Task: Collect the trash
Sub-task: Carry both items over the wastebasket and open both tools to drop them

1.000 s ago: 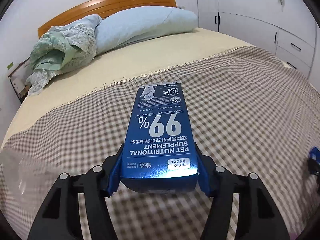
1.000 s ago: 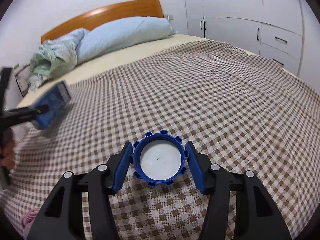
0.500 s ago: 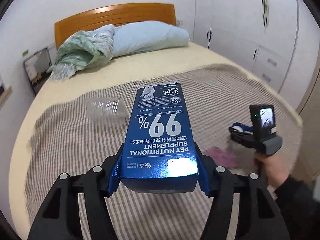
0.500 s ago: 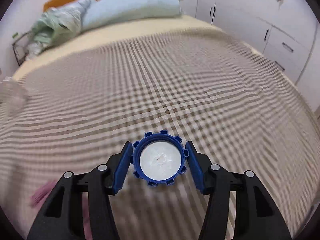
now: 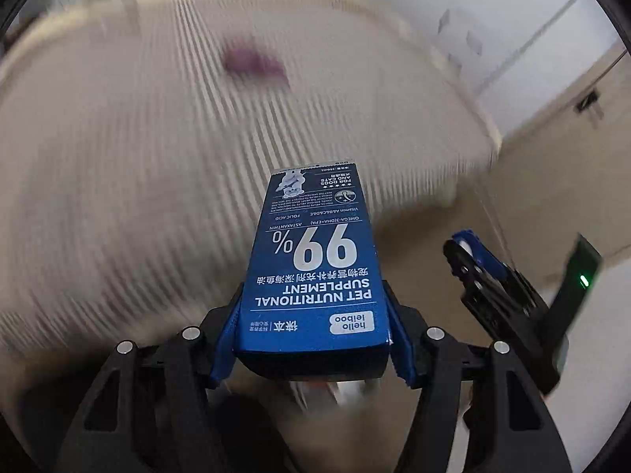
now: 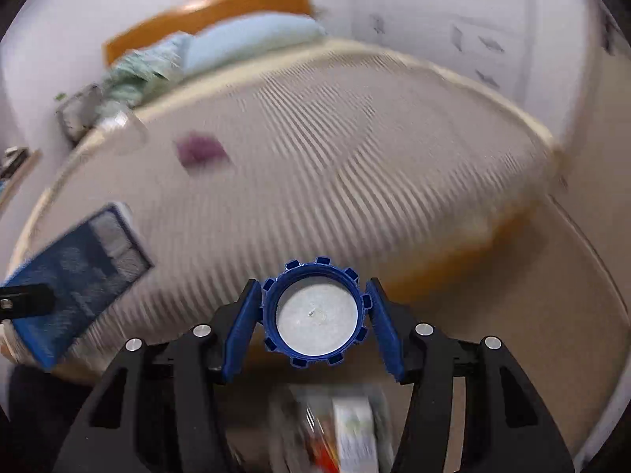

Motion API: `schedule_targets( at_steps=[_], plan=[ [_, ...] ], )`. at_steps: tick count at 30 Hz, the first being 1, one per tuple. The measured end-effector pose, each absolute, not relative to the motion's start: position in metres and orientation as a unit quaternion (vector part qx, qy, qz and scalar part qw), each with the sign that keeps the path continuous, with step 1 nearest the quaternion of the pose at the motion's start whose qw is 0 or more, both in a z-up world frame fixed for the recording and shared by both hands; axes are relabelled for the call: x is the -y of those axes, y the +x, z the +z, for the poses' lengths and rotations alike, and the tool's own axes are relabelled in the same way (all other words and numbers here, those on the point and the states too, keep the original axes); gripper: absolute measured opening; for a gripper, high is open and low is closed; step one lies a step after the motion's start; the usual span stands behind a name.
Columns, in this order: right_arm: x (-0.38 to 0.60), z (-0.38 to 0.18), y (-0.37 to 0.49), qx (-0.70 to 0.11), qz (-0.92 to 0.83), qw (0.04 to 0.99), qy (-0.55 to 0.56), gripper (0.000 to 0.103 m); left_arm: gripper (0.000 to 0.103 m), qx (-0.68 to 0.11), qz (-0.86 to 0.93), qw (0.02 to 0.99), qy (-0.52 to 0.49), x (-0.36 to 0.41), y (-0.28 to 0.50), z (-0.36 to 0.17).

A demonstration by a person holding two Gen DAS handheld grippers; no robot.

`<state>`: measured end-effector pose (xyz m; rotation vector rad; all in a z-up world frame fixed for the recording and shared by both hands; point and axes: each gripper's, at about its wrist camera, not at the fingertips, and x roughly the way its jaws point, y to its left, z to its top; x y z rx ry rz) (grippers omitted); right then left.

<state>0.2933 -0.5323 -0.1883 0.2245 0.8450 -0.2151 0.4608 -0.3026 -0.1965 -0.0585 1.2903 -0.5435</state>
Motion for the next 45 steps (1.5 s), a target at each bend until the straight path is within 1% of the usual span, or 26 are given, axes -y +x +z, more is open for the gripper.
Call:
schedule_targets(
  at_steps=[1,4,7,11,14,17,22,27,28,29,31,35,37,40,42,45],
  plan=[
    [0.539,-0.206,0.270,-0.425,-0.114,0.889,0.126,0.053,0.060,-0.630,-0.244,0.737,-0.024,0.319,0.446,-0.224],
    [0.556,-0.255,0.214,-0.462,-0.148,0.859,0.162,0.053,0.060,-0.703,-0.230,0.673,-0.009,0.350,0.417,-0.288],
    [0.572,-0.293,0.173,-0.483,-0.173,0.830,0.220,0.053,0.061,-0.774,-0.200,0.601,0.000,0.375,0.398,-0.364],
    [0.583,-0.323,0.137,-0.498,-0.192,0.807,0.252,0.053,0.061,-0.818,-0.155,0.553,0.020,0.393,0.380,-0.434],
    [0.586,-0.338,0.124,-0.510,-0.194,0.796,0.263,0.054,0.061,-0.837,-0.115,0.533,0.043,0.398,0.381,-0.478],
    [0.589,-0.353,0.121,-0.517,-0.192,0.786,0.279,0.054,0.062,-0.850,-0.098,0.513,0.075,0.406,0.379,-0.513],
    [0.583,-0.376,0.124,-0.542,-0.176,0.772,0.283,0.054,0.062,-0.838,-0.130,0.513,0.133,0.434,0.391,-0.537],
    [0.579,-0.388,0.131,-0.553,-0.164,0.767,0.281,0.054,0.063,-0.861,-0.087,0.485,0.125,0.430,0.398,-0.576],
    [0.578,-0.390,0.135,-0.555,-0.163,0.767,0.279,0.054,0.064,-0.860,-0.081,0.489,0.119,0.429,0.402,-0.578],
    [0.579,-0.391,0.136,-0.557,-0.162,0.766,0.277,0.054,0.075,-0.859,-0.075,0.493,0.117,0.430,0.405,-0.577],
    [0.578,-0.393,0.143,-0.561,-0.158,0.765,0.274,0.054,0.094,-0.849,-0.061,0.514,0.107,0.431,0.413,-0.565],
    [0.576,-0.398,0.157,-0.566,-0.148,0.766,0.266,0.054,0.096,-0.827,-0.107,0.542,0.103,0.450,0.422,-0.515],
    [0.575,-0.399,0.164,-0.567,-0.145,0.768,0.261,0.054,0.096,-0.816,-0.130,0.557,0.077,0.450,0.428,-0.481],
    [0.571,-0.394,0.171,-0.564,-0.139,0.773,0.255,0.054,0.096,-0.788,-0.188,0.587,0.016,0.439,0.442,-0.420],
    [0.565,-0.395,0.174,-0.568,-0.132,0.774,0.247,0.054,0.096,-0.757,-0.233,0.611,-0.006,0.423,0.457,-0.376],
    [0.551,-0.401,0.180,-0.582,-0.115,0.769,0.238,0.054,0.096,-0.715,-0.239,0.656,-0.039,0.397,0.478,-0.321]
  ],
)
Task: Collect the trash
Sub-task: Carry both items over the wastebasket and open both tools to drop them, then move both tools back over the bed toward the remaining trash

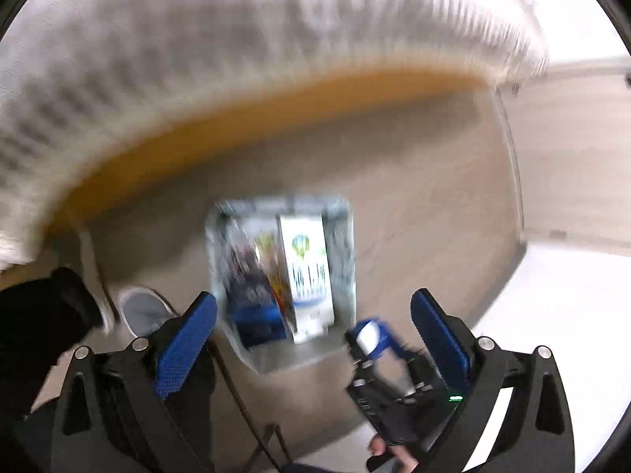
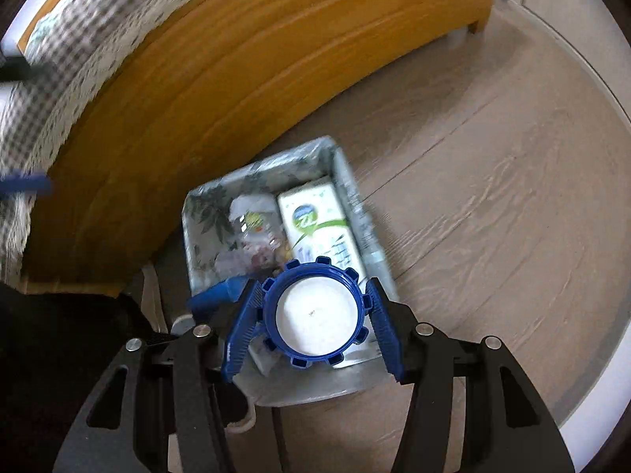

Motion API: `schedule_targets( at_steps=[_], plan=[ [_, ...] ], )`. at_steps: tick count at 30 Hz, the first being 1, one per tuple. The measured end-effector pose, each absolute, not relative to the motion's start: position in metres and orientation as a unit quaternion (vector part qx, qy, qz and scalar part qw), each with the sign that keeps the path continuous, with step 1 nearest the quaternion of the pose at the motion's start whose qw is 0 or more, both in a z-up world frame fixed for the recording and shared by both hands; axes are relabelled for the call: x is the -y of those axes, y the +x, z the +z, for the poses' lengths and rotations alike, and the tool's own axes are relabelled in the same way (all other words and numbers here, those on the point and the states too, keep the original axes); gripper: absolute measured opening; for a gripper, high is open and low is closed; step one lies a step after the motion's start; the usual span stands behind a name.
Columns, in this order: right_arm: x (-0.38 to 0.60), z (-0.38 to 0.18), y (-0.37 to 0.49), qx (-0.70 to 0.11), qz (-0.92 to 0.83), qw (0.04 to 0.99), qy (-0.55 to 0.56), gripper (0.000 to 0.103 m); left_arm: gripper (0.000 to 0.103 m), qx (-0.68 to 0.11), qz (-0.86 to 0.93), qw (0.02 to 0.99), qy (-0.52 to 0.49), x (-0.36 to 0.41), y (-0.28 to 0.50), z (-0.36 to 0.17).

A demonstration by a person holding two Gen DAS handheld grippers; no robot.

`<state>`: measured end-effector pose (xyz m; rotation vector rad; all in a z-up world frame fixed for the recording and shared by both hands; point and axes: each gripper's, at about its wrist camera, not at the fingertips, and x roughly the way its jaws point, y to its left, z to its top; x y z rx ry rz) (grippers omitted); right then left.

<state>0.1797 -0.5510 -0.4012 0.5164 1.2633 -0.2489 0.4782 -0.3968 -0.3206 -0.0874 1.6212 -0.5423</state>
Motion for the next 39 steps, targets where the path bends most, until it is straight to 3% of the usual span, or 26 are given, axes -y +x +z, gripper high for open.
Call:
schedule_targets(
  at_steps=[6,9,11,26,35,39],
  plan=[
    [0.524,-0.414,0.195,-0.598,-0.080,0.762,0.234,0.054,0.096,-0.674,-0.288,0.678,-0.044,0.386,0.488,-0.268],
    [0.521,-0.416,0.206,-0.597,-0.076,0.760,0.243,0.056,0.096,-0.680,-0.288,0.672,-0.055,0.377,0.488,-0.267],
    [0.520,-0.417,0.214,-0.599,-0.083,0.760,0.237,0.067,0.096,-0.685,-0.283,0.668,-0.060,0.371,0.486,-0.277],
    [0.537,-0.387,0.210,-0.592,-0.138,0.760,0.232,0.068,0.096,-0.679,-0.301,0.666,-0.074,0.360,0.485,-0.277],
    [0.541,-0.312,0.240,-0.534,-0.154,0.811,0.184,0.068,0.096,-0.556,-0.325,0.764,-0.043,0.321,0.511,-0.201],
    [0.528,-0.261,0.286,-0.489,-0.132,0.852,0.137,0.074,0.096,-0.513,-0.294,0.805,-0.045,0.280,0.550,-0.177]
  ],
)
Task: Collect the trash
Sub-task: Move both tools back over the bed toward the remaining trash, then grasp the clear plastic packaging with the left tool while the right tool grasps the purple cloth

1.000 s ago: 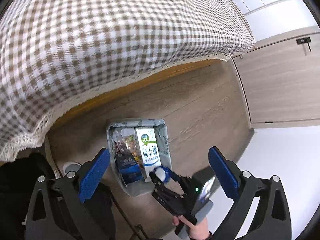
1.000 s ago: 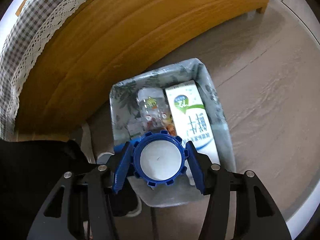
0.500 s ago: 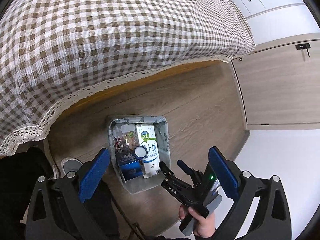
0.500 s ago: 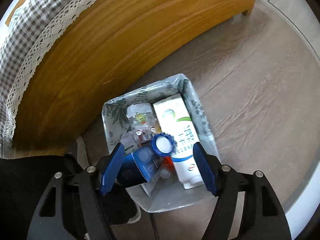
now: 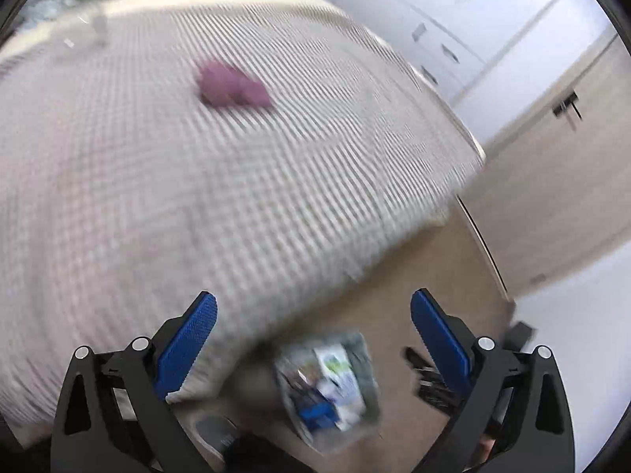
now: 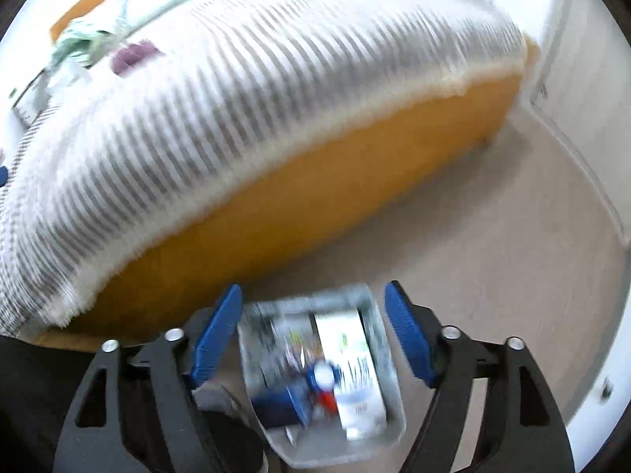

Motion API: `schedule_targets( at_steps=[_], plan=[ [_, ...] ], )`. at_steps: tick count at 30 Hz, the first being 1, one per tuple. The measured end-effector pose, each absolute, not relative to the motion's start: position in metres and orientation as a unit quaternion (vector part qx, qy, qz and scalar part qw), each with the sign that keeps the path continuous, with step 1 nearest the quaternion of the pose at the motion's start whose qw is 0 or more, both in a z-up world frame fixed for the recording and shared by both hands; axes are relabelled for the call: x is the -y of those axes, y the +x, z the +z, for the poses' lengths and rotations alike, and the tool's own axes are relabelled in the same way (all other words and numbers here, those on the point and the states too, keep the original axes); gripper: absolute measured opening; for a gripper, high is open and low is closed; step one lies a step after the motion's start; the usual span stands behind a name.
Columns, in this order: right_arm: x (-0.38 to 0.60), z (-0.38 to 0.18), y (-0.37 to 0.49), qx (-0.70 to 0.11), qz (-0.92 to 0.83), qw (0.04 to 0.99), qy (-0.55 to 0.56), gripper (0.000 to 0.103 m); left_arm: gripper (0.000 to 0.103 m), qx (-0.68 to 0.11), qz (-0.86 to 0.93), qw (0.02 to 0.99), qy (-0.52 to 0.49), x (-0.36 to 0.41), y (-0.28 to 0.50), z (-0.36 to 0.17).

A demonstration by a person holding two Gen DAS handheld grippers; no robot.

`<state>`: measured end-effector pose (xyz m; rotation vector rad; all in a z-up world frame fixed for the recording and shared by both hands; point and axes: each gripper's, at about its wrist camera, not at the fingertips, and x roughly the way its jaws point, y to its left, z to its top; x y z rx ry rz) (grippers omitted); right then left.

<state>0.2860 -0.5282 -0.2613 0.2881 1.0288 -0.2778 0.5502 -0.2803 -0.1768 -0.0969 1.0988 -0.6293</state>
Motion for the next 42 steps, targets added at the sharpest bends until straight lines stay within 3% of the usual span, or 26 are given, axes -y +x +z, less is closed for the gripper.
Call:
schedule_targets(
  at_steps=[7,14,18,19,20,21,27,30,32,35,39,40,41,42],
  plan=[
    [0.485,-0.197,0.423,-0.440,-0.046,0.895,0.056,0.074,0.096,-0.474,-0.219,0.850,-0.063,0.184,0.625,-0.153],
    [0.452,-0.188,0.575,-0.436,0.023,0.899,-0.020,0.074,0.096,-0.473,-0.130,0.868,-0.077,0.098,0.710,-0.142],
    [0.449,-0.209,0.655,-0.478,0.046,0.877,-0.029,0.062,0.096,-0.457,-0.087,0.880,-0.092,0.056,0.763,-0.127],
    [0.451,-0.214,0.670,-0.489,0.064,0.870,-0.009,0.050,0.096,-0.456,-0.075,0.882,-0.096,0.048,0.776,-0.124],
    [0.453,-0.219,0.679,-0.496,0.086,0.864,0.018,0.024,0.096,-0.455,-0.059,0.883,-0.102,0.038,0.791,-0.119],
    [0.457,-0.222,0.687,-0.501,0.116,0.856,0.052,0.006,0.096,-0.454,-0.047,0.883,-0.108,0.029,0.809,-0.116],
    [0.455,-0.201,0.693,-0.450,0.063,0.891,0.011,0.004,0.096,-0.467,-0.039,0.863,-0.189,0.005,0.931,-0.102],
    [0.450,-0.215,0.696,-0.432,0.035,0.901,0.004,0.004,0.096,-0.476,-0.019,0.860,-0.181,0.006,0.997,-0.103],
    [0.440,-0.237,0.696,-0.432,0.012,0.901,-0.023,0.004,0.089,-0.496,0.008,0.845,-0.201,0.007,1.026,-0.115],
    [0.444,-0.238,0.688,-0.415,0.002,0.909,-0.016,0.004,0.088,-0.550,0.001,0.795,-0.255,0.012,1.056,-0.143],
    [0.454,-0.243,0.694,-0.416,0.011,0.909,0.022,0.004,0.083,-0.536,0.037,0.804,-0.254,0.016,1.061,-0.157],
    [0.451,-0.243,0.695,-0.415,0.009,0.910,0.018,0.004,0.060,-0.533,0.030,0.803,-0.265,0.015,1.059,-0.160],
    [0.448,-0.243,0.695,-0.415,0.005,0.910,0.010,0.004,0.046,-0.531,0.014,0.799,-0.282,0.016,1.056,-0.163],
    [0.444,-0.244,0.693,-0.414,0.003,0.910,0.004,0.004,0.045,-0.524,0.011,0.800,-0.293,0.015,1.049,-0.162]
  ],
)
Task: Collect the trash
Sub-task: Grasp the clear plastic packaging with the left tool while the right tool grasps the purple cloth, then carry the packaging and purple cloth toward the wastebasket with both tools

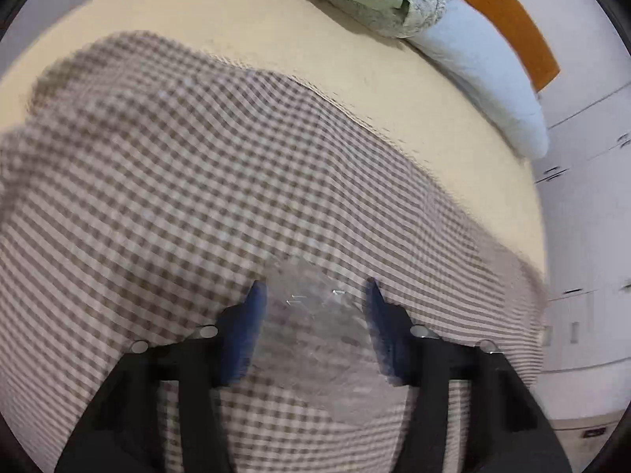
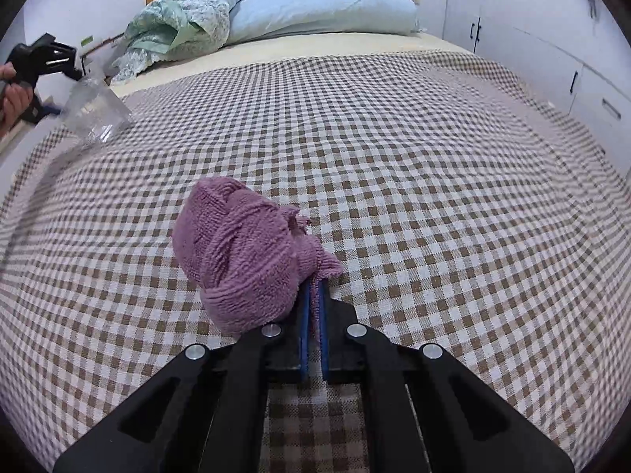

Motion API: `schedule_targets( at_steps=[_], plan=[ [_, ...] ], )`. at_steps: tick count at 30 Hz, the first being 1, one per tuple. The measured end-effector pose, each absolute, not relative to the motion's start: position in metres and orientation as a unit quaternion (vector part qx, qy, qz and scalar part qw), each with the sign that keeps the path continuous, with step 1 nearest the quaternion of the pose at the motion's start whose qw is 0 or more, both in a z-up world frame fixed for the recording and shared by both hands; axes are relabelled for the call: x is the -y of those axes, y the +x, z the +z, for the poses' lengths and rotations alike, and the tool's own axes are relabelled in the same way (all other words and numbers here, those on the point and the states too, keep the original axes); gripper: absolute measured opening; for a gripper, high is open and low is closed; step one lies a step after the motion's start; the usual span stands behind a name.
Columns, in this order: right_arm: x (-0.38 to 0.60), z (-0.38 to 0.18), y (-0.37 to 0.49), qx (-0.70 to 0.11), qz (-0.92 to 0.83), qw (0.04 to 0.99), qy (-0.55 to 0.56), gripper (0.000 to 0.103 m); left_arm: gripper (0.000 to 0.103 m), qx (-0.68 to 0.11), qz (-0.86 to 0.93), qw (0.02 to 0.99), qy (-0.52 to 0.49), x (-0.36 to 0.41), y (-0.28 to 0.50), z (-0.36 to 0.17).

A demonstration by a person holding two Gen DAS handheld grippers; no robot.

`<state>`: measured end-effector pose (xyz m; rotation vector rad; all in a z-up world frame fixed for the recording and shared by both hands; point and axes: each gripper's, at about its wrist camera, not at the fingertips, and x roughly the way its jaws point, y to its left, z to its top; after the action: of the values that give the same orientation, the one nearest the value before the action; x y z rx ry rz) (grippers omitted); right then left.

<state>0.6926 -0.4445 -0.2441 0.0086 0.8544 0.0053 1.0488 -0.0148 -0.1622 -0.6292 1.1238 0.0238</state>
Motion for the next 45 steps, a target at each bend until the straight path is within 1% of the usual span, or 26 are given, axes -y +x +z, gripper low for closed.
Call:
schedule_targets(
  at_steps=[2,5,9,11,13,15,17,18,20,23,25,29,32,34,37,39,41,42,45],
  plan=[
    [0.439,-0.242,0.692,-0.413,-0.007,0.910,-0.015,0.004,0.033,-0.508,0.000,0.816,-0.276,0.022,1.030,-0.153],
    [0.424,-0.242,0.687,-0.413,-0.019,0.910,-0.037,0.004,0.027,-0.482,-0.026,0.833,-0.270,0.029,0.998,-0.133],
    [0.412,-0.239,0.680,-0.421,-0.037,0.904,-0.068,0.004,0.026,-0.447,-0.049,0.863,-0.231,0.045,0.938,-0.093],
    [0.414,-0.228,0.673,-0.433,-0.032,0.900,-0.046,0.004,0.025,-0.440,-0.060,0.868,-0.222,0.048,0.911,-0.079],
    [0.423,-0.206,0.653,-0.429,-0.026,0.903,-0.011,0.004,0.025,-0.430,-0.063,0.877,-0.204,0.053,0.884,-0.063],
    [0.426,-0.185,0.628,-0.417,-0.031,0.908,-0.003,0.004,0.025,-0.422,-0.075,0.885,-0.182,0.062,0.849,-0.048],
    [0.434,-0.153,0.579,-0.395,-0.043,0.918,0.005,0.004,0.025,-0.408,-0.089,0.895,-0.153,0.079,0.806,-0.029],
    [0.434,-0.153,0.579,-0.395,-0.043,0.918,0.005,0.004,0.025,-0.403,-0.098,0.898,-0.145,0.085,0.789,-0.023],
    [0.444,-0.135,0.543,-0.381,-0.056,0.923,0.015,0.004,0.025,-0.396,-0.124,0.900,-0.129,0.105,0.750,-0.010],
    [0.466,-0.112,0.468,-0.361,-0.077,0.929,0.039,0.004,0.025,-0.400,-0.178,0.894,-0.099,0.146,0.687,-0.007],
    [0.482,-0.107,0.424,-0.353,-0.094,0.930,0.043,0.004,0.025,-0.407,-0.213,0.885,-0.075,0.180,0.644,-0.012],
    [0.516,-0.115,0.334,-0.349,-0.134,0.925,0.062,0.004,0.025,-0.447,-0.285,0.847,-0.032,0.245,0.564,-0.046],
    [0.530,-0.138,0.287,-0.366,-0.158,0.915,0.068,0.004,0.025,-0.484,-0.321,0.814,0.002,0.296,0.516,-0.091],
    [0.541,-0.161,0.252,-0.387,-0.172,0.903,0.079,0.004,0.025,-0.513,-0.328,0.793,0.028,0.328,0.492,-0.133],
    [0.553,-0.203,0.209,-0.424,-0.187,0.881,0.099,0.004,0.025,-0.553,-0.319,0.768,0.063,0.364,0.470,-0.190],
    [0.557,-0.231,0.186,-0.447,-0.199,0.865,0.111,0.004,0.025,-0.601,-0.320,0.729,0.065,0.384,0.464,-0.237],
    [0.564,-0.262,0.161,-0.470,-0.207,0.846,0.141,0.004,0.025,-0.632,-0.317,0.702,0.082,0.404,0.459,-0.276],
    [0.566,-0.271,0.155,-0.476,-0.210,0.841,0.151,0.004,0.025,-0.640,-0.322,0.689,0.104,0.418,0.458,-0.298],
    [0.566,-0.303,0.132,-0.501,-0.211,0.820,0.181,0.004,0.025,-0.654,-0.318,0.677,0.116,0.437,0.457,-0.341]
  ],
)
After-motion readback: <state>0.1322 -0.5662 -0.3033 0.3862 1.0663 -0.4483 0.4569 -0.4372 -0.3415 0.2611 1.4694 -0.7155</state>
